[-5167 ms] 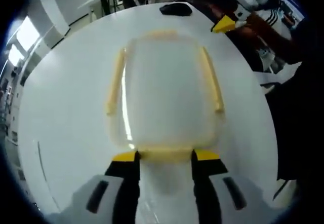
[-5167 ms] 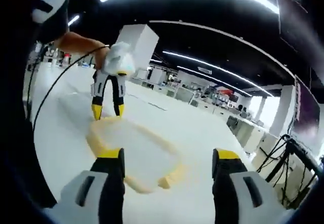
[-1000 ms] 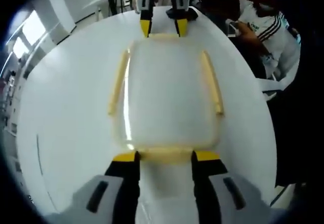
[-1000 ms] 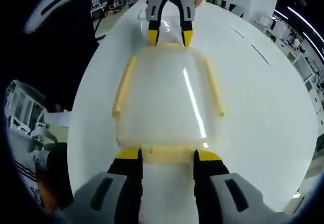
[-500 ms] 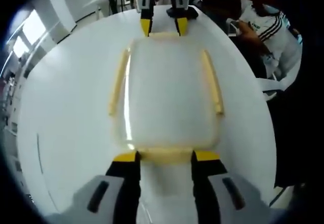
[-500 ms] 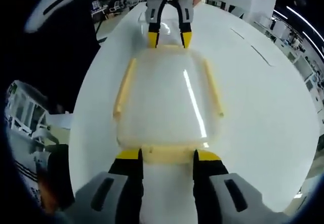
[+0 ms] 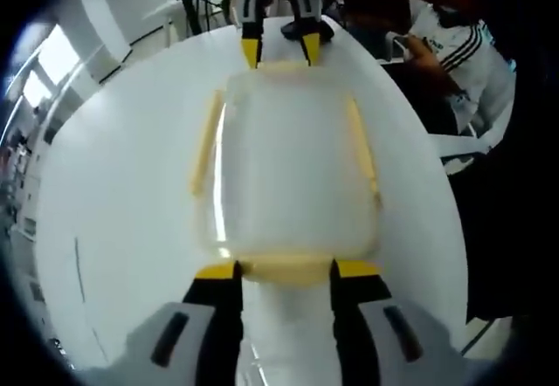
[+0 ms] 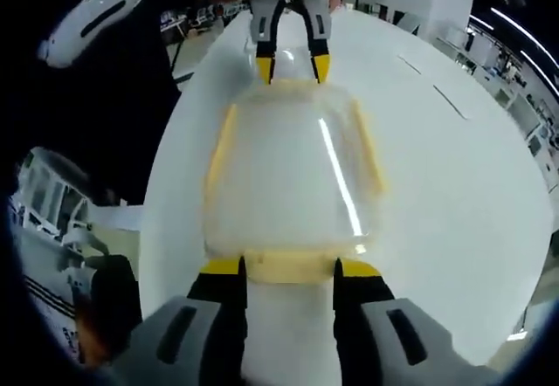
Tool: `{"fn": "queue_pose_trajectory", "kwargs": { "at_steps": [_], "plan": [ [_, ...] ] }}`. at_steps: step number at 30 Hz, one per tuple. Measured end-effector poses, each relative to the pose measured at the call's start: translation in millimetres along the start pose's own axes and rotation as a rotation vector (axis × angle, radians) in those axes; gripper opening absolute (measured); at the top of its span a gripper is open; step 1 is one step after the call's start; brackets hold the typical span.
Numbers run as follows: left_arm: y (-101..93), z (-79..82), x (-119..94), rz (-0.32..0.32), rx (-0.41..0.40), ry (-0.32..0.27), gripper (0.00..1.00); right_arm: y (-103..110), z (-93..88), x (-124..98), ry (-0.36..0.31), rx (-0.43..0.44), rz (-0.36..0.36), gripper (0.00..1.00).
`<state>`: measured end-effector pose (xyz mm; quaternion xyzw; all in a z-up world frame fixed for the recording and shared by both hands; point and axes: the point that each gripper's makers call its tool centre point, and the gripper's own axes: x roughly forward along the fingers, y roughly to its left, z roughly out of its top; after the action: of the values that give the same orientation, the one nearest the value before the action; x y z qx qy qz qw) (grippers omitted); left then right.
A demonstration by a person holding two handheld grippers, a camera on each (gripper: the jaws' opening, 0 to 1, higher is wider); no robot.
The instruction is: Snap each plastic latch of the storage box into its locked position after aligning the lid with the box until every specified latch is closed and the lid sits flush.
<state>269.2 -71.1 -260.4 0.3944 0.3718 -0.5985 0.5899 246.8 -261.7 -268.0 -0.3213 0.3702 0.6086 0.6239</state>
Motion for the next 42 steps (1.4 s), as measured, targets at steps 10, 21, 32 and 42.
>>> {"fn": "queue_pose_trajectory", "kwargs": {
  "at_steps": [10, 21, 32, 42],
  "plan": [
    [1.0, 9.2, -26, 0.018, 0.007, -0.021, 0.37, -3, 17.0, -26, 0.008, -0.011, -0.018, 0.35],
    [-10.0, -14.3, -61, 0.032, -0.041, -0.004, 0.37, -4, 59.0, -25, -0.006, -0.055, 0.0, 0.35],
    [-29.4, -67.8, -89, 0.082, -0.086, 0.032, 0.37, -2, 114.1, 2, -0.007, -0.118, 0.02, 0.36],
    [-29.0, -116.0, -114, 0.105, -0.12, 0.058, 0.37, 1, 158.1, 33, 0.003, -0.166, 0.043, 0.35]
  ]
}}
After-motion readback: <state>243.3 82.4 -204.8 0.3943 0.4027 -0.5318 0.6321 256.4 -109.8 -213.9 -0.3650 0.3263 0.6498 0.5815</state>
